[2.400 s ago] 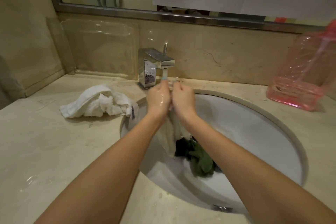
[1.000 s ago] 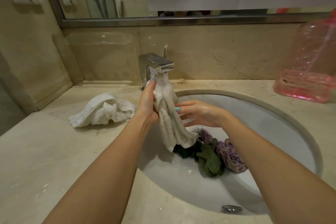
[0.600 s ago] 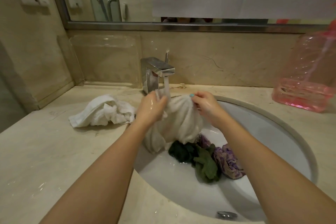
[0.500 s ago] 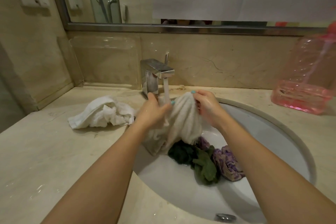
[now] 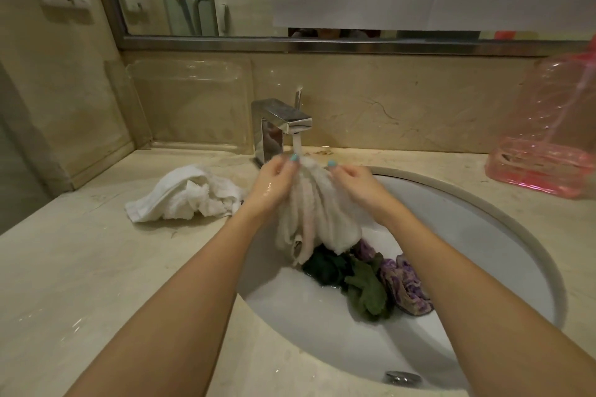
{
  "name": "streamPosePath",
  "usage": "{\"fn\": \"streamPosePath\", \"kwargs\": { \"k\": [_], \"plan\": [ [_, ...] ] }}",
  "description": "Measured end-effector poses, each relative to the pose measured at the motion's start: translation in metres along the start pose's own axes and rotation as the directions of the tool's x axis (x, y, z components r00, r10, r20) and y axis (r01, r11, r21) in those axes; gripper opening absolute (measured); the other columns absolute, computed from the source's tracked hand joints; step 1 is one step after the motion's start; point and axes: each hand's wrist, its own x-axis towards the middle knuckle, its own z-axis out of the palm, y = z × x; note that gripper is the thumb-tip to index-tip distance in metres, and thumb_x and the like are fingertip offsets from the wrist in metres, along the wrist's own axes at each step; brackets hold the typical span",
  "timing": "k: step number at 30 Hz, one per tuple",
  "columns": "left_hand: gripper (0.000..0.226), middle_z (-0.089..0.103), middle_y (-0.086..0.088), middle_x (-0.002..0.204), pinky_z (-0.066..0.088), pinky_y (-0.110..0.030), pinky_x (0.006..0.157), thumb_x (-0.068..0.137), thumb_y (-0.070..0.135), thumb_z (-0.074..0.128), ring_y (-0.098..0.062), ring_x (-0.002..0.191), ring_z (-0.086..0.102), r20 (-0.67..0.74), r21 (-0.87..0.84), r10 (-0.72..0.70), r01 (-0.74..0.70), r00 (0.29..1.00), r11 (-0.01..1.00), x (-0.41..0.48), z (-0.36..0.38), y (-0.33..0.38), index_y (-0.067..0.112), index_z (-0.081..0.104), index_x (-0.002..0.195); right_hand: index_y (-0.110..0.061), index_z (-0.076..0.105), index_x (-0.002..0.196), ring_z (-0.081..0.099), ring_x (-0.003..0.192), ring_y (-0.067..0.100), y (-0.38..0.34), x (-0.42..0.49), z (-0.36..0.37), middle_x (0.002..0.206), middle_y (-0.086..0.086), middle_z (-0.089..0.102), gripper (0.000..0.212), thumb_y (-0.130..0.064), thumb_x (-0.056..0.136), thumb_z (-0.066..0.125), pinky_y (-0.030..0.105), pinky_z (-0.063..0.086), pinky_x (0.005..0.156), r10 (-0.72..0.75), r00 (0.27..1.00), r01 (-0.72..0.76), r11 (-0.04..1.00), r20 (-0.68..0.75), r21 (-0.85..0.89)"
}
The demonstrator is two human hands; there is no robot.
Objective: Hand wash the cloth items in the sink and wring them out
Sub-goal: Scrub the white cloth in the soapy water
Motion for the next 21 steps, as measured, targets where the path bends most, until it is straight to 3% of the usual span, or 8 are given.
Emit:
{"fn": "streamPosePath", "kwargs": {
  "k": [2, 4, 8, 11, 14, 16, 18, 21],
  "plan": [
    [0.028, 0.064, -0.015, 0.097, 0.048, -0.035, 0.079, 0.104, 0.032, 0.042, -0.020, 0.088, 0.060, -0.110, -0.083, 0.007, -0.016, 0.994, 0.996, 0.005, -0.001, -0.001, 0.011, 0.059, 0.100, -0.009, 0.060, 0.114, 0.055, 0.086, 0.015, 0.003, -0.007, 0.004, 0.100, 0.008, 0.062, 0.027, -0.029, 0.100, 0.049, 0.028, 0.043, 0.075, 0.041, 0.977, -0.031, 0.998, 0.208, -0.051],
    [0.030, 0.061, -0.023, 0.097, 0.046, -0.042, 0.081, 0.104, 0.035, 0.042, -0.025, 0.087, 0.057, -0.182, -0.174, -0.001, -0.031, 0.983, 0.984, 0.010, -0.002, -0.004, 0.011, 0.057, 0.093, -0.008, 0.058, 0.120, 0.058, 0.094, 0.013, 0.011, -0.009, 0.009, 0.110, 0.008, 0.062, 0.026, -0.022, 0.100, 0.050, 0.022, 0.042, 0.078, 0.048, 0.955, -0.038, 0.998, 0.293, -0.042],
    [0.029, 0.051, -0.004, 0.078, 0.042, -0.033, 0.072, 0.102, 0.034, 0.045, -0.017, 0.074, 0.049, -0.354, -0.267, -0.141, 0.045, 0.924, 0.963, 0.013, 0.005, 0.001, 0.017, 0.048, 0.080, -0.021, 0.055, 0.106, 0.063, 0.093, 0.021, 0.003, -0.005, 0.015, 0.102, 0.003, 0.064, 0.012, -0.018, 0.102, 0.045, 0.036, 0.049, 0.081, 0.049, 0.987, -0.103, 0.924, 0.155, 0.368],
    [0.034, 0.038, 0.002, 0.065, 0.031, -0.028, 0.056, 0.101, 0.029, 0.047, -0.012, 0.059, 0.034, -0.457, -0.334, -0.225, 0.068, 0.860, 0.940, 0.012, 0.014, 0.001, 0.017, 0.038, 0.071, -0.015, 0.053, 0.106, 0.065, 0.087, 0.017, -0.016, -0.004, 0.022, 0.100, 0.006, 0.065, 0.015, -0.015, 0.105, 0.038, 0.031, 0.053, 0.073, 0.061, 0.994, -0.103, 0.763, 0.087, 0.638],
    [0.032, 0.044, 0.001, 0.067, 0.035, -0.033, 0.065, 0.101, 0.026, 0.045, -0.017, 0.064, 0.041, -0.497, -0.292, -0.219, 0.076, 0.840, 0.953, 0.014, 0.017, 0.002, 0.016, 0.041, 0.071, -0.013, 0.053, 0.112, 0.062, 0.104, 0.024, -0.028, -0.011, 0.044, 0.112, 0.013, 0.063, 0.020, -0.021, 0.106, 0.036, 0.034, 0.050, 0.092, 0.011, 0.999, -0.022, 0.919, 0.030, 0.394],
    [0.026, 0.056, -0.004, 0.078, 0.042, -0.035, 0.075, 0.101, 0.023, 0.044, -0.023, 0.077, 0.052, -0.442, -0.222, -0.207, 0.117, 0.873, 0.968, 0.014, 0.019, 0.002, 0.013, 0.052, 0.078, -0.009, 0.058, 0.101, 0.062, 0.091, 0.023, -0.034, -0.013, 0.058, 0.096, 0.010, 0.065, 0.025, -0.024, 0.105, 0.038, 0.029, 0.051, 0.082, -0.068, 0.996, 0.080, 0.975, -0.060, 0.207],
    [0.026, 0.065, -0.008, 0.090, 0.047, -0.033, 0.077, 0.100, 0.025, 0.047, -0.025, 0.086, 0.059, -0.344, -0.170, -0.186, 0.134, 0.920, 0.976, 0.007, 0.027, 0.005, 0.007, 0.063, 0.091, -0.011, 0.059, 0.076, 0.058, 0.070, 0.022, -0.040, -0.007, 0.058, 0.071, 0.006, 0.060, 0.035, -0.027, 0.102, 0.042, 0.033, 0.048, 0.066, -0.072, 0.972, 0.107, 0.983, -0.224, 0.152],
    [0.031, 0.057, -0.001, 0.068, 0.041, -0.027, 0.056, 0.097, 0.018, 0.045, -0.017, 0.065, 0.051, -0.201, -0.024, -0.058, 0.055, 0.978, 0.998, -0.021, 0.051, 0.020, 0.014, 0.058, 0.069, -0.015, 0.050, 0.057, 0.046, 0.062, 0.021, -0.030, 0.008, 0.035, 0.056, -0.002, 0.049, 0.039, -0.018, 0.095, 0.048, 0.030, 0.037, 0.060, 0.159, 0.908, -0.066, 0.968, -0.387, 0.243]
  ]
}}
